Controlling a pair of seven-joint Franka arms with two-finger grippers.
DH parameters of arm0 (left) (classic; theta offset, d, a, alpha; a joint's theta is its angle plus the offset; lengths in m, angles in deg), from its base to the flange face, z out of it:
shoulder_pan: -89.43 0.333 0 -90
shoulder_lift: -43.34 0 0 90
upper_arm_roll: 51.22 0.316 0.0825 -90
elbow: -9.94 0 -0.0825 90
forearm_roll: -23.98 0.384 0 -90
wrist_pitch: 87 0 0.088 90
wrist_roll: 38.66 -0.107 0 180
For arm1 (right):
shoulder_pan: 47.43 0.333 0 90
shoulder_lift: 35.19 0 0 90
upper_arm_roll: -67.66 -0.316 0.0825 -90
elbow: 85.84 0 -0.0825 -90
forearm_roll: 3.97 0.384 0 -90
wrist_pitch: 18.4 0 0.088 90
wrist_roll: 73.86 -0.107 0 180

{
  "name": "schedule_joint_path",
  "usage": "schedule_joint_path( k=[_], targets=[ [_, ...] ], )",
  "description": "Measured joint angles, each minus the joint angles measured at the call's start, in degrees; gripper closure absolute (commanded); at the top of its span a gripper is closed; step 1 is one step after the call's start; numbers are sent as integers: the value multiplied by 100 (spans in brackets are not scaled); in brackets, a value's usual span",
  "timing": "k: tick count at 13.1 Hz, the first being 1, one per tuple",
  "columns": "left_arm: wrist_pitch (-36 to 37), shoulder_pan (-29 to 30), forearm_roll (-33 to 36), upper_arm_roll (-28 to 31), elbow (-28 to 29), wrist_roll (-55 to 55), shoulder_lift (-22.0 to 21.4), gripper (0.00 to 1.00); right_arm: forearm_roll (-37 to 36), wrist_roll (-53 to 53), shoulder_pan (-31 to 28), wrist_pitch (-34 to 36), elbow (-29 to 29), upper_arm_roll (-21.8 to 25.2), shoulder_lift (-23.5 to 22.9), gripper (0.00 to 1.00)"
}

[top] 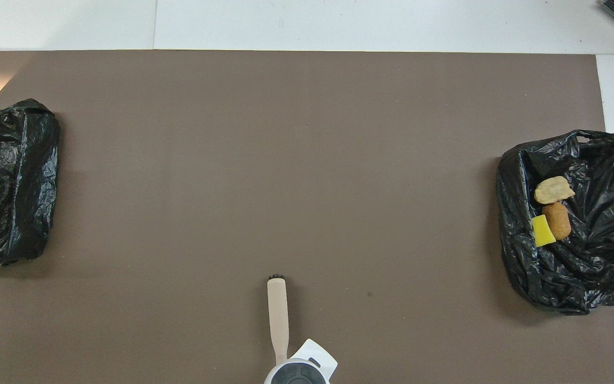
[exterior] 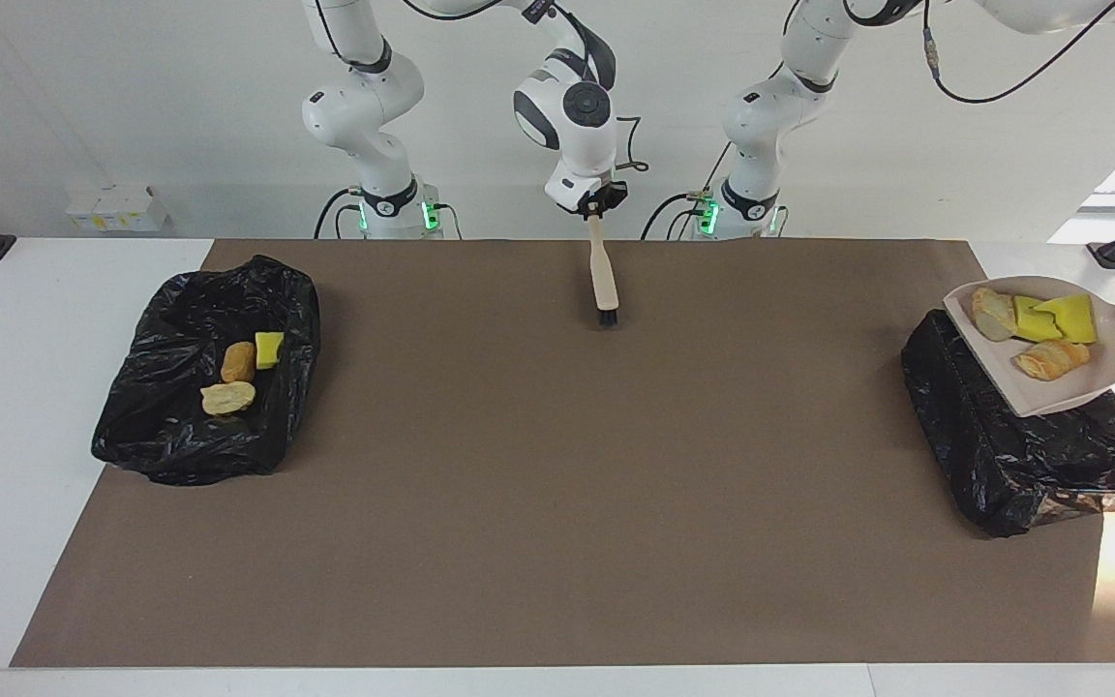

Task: Sweep and dump trash in bin
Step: 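Tip the dustpan into the black bag with the left gripper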

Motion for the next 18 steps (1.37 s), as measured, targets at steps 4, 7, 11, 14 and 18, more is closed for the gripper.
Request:
schedule_joint_path(
  k=[4, 7, 11, 14, 18],
  targets=[
    [-310, -105, 1779, -107, 57, 1450, 321, 100, 0, -328, 169, -2, 168, -3, -243, 100],
    [-311, -416, 2784, -132, 301, 2265, 337, 100, 0, -366, 204, -6, 205, -1, -297, 99],
    [-312, -557, 4013, -131, 307, 2434, 257, 100, 0, -387, 186, 10, 329, 33, -362, 70],
    [-310, -575, 4476, -132, 304, 2448, 31, 100, -183, -407, 174, 151, 514, 44, -441, 64],
    [549, -1276, 4792, -148, 413, 2860, -247, 100, -268, -435, 93, 255, 694, 65, -448, 57]
  ],
)
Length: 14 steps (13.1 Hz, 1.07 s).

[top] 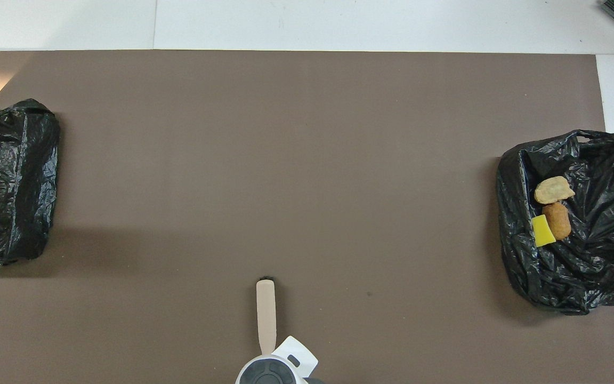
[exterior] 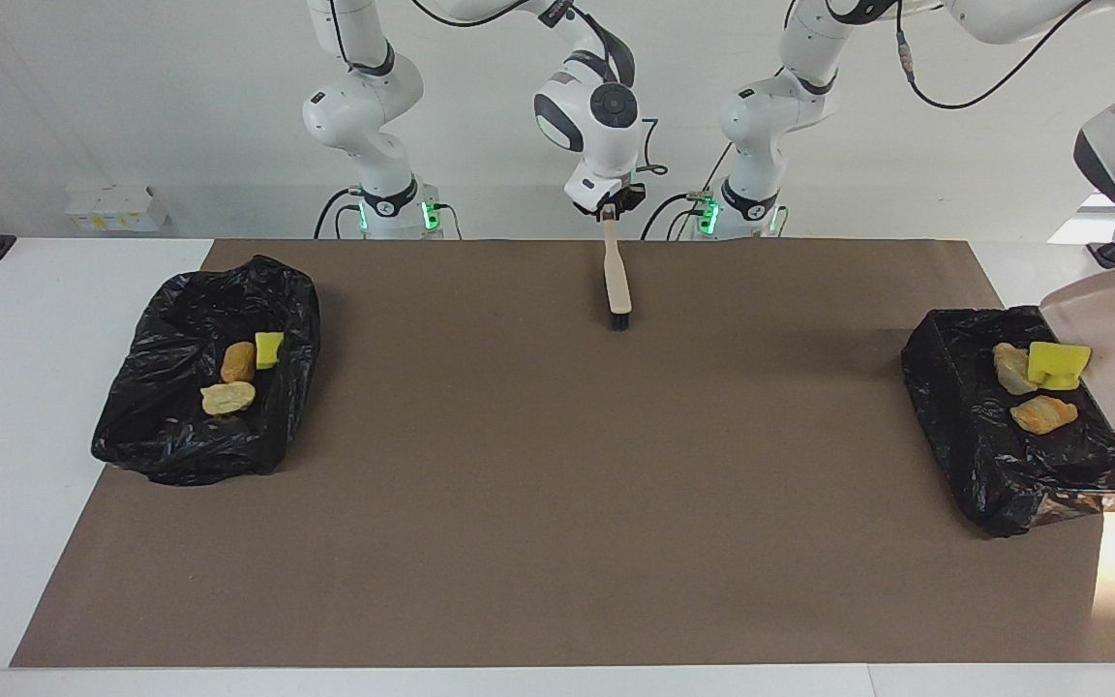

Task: Sweep and dump trash in bin
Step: 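Lift the dustpan from the bag while the right gripper drops the brush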

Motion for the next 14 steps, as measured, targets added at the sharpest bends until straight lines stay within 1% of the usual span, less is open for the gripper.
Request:
schedule_joint_path(
  k=[2, 3, 4, 6, 7, 8, 9, 10, 11, 14],
  targets=[
    [132, -219, 306, -12, 80, 363, -28, 100, -20, -16, -446, 419, 342, 19, 80, 57],
    [133, -221, 377, 0, 85, 388, -29, 100, -34, -16, -760, 698, 499, 31, 221, 53],
    [131, -218, 386, 24, 85, 390, -33, 100, -55, -13, -1092, 1021, 610, 46, 441, 49],
    [125, -217, 366, 28, 78, 440, -53, 100, -191, 132, -1674, 1649, 675, 70, 956, 44],
    [123, -221, 301, 16, 47, 469, -69, 100, -351, 238, -1918, 1845, 673, 76, 1193, 35],
    [124, -236, 121, 5, -15, 471, -87, 100, -503, 300, -2171, 1983, 672, 83, 1406, 30],
    [143, -278, -115, -11, -74, 471, -111, 100, -596, 372, -2451, 2105, 679, 95, 1579, 19],
    [213, -367, -323, -16, -113, 471, -136, 100, -745, 540, -2744, 2245, 727, 105, 1707, 3],
    [331, -506, -442, -29, -123, 471, -169, 100, -938, 787, -3020, 2427, 858, 115, 1771, 0],
    [827, -1125, -726, -82, -124, 496, -229, 100, -1284, 1461, -3651, 2900, 1479, 127, 1691, 0]
  ],
)
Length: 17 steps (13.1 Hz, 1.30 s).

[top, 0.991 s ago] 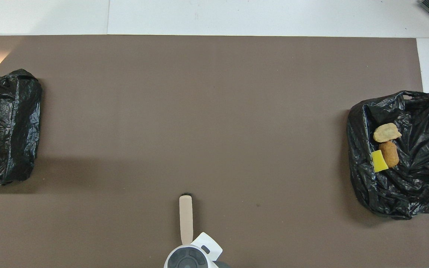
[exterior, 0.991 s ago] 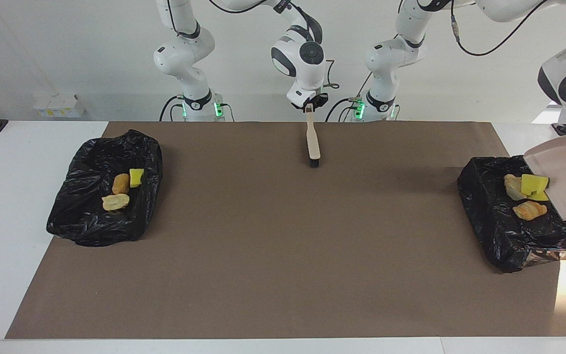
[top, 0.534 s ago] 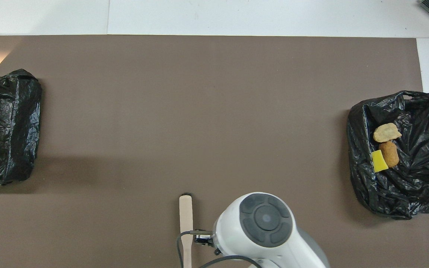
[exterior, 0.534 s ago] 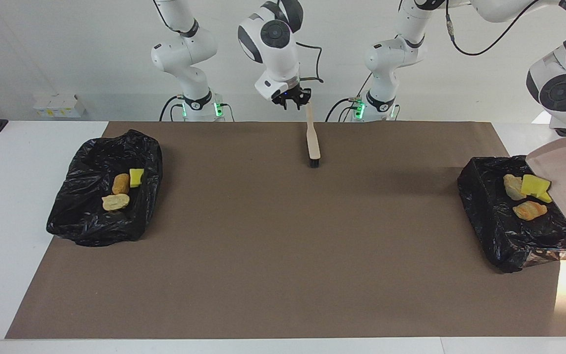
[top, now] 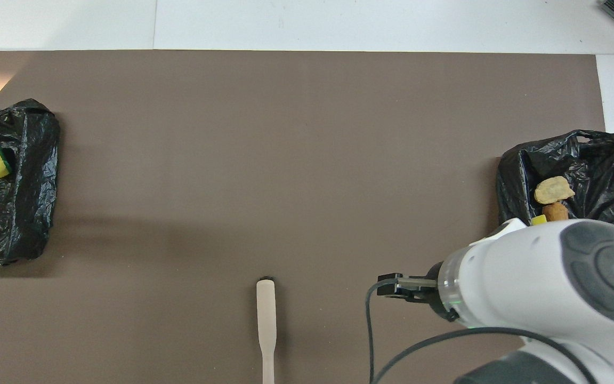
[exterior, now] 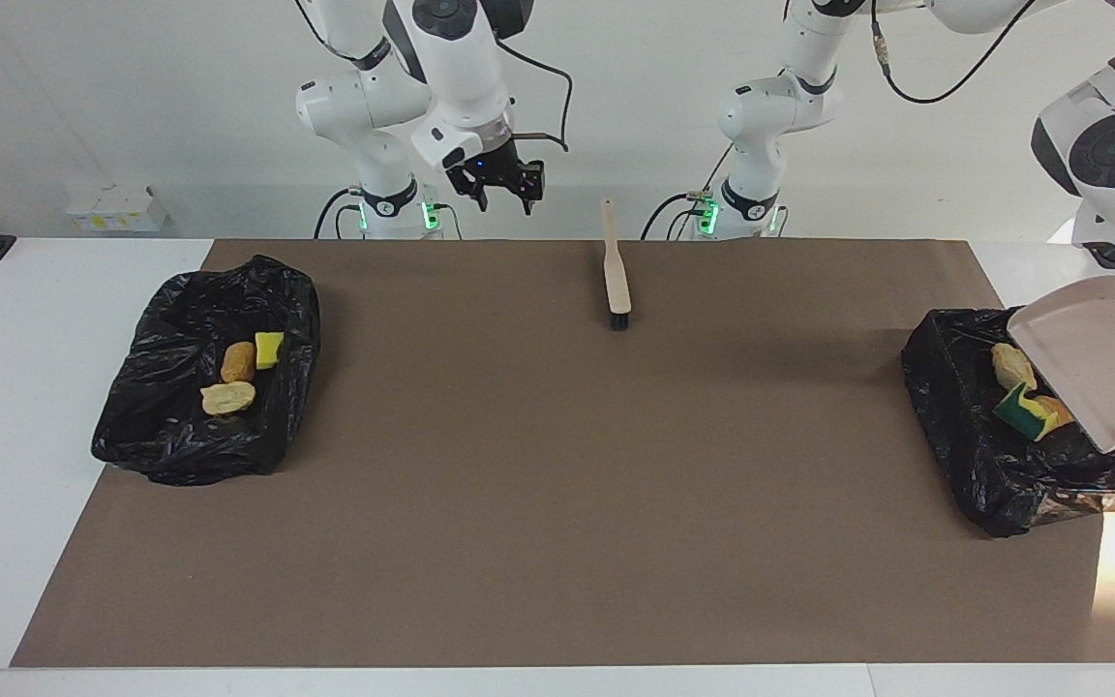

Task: Sweep and dump trash in bin
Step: 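Lift the dustpan from the bag while the right gripper drops the brush, then set the dustpan down on the table with the left gripper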

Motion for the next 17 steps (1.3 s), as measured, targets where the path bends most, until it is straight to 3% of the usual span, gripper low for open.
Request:
schedule_joint_path(
  k=[7, 12, 17],
  targets=[
    [910, -1299, -1445, -49, 10, 786, -83, 100, -1041, 1034, -637, 1384, 2457, 10, -1499, 0],
    [897, -1913, -2693, -76, 10, 1244, -139, 100, -1152, 1209, -670, 1445, 2706, -7, -1720, 0],
    [742, -1923, -4103, -53, 14, 3142, -140, 100, -1150, 1627, -894, 1458, 2725, 10, -1720, 0]
  ],
)
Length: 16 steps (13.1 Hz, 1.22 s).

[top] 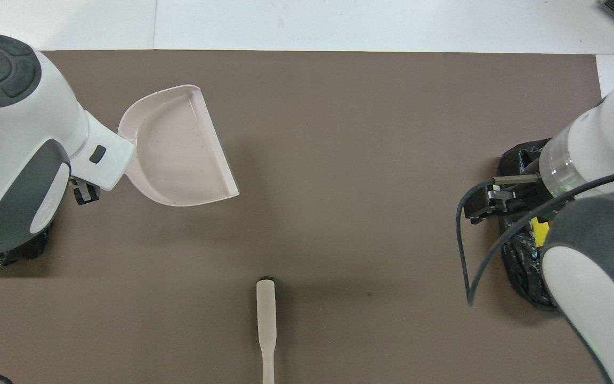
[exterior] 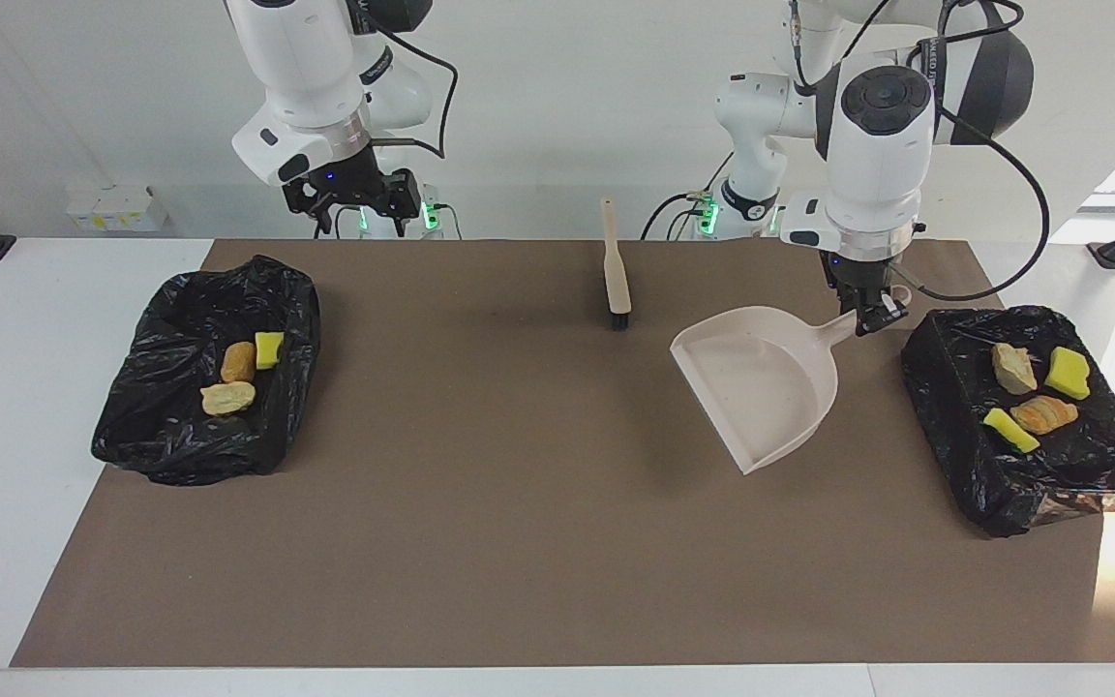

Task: Sweep and dump trash in bin
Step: 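Set the dustpan down on the table with the left gripper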

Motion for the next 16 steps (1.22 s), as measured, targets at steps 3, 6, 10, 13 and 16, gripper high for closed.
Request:
schedule_joint_path(
  k=[3, 6, 10, 13, 16],
  targets=[
    [-260, -100, -486, -19, 101, 1641, 10, 100, 0, 89, -72, 8, 3, 2, 0, 0],
    [-465, -333, -714, -25, 211, 3332, 43, 100, 0, 89, -81, 8, 15, 2, 0, 0],
    [-727, -564, -969, -28, 281, 4925, 149, 100, 16, 89, -129, -87, 28, 1, 0, 0],
    [-1103, -895, -1063, -30, 361, 5895, 506, 100, 25, 168, -346, -90, 34, 9, 0, 0],
    [-1813, -1118, -1269, -29, 600, 6783, 884, 100, 25, 421, -369, -91, 45, 188, 0, 0]
  ],
)
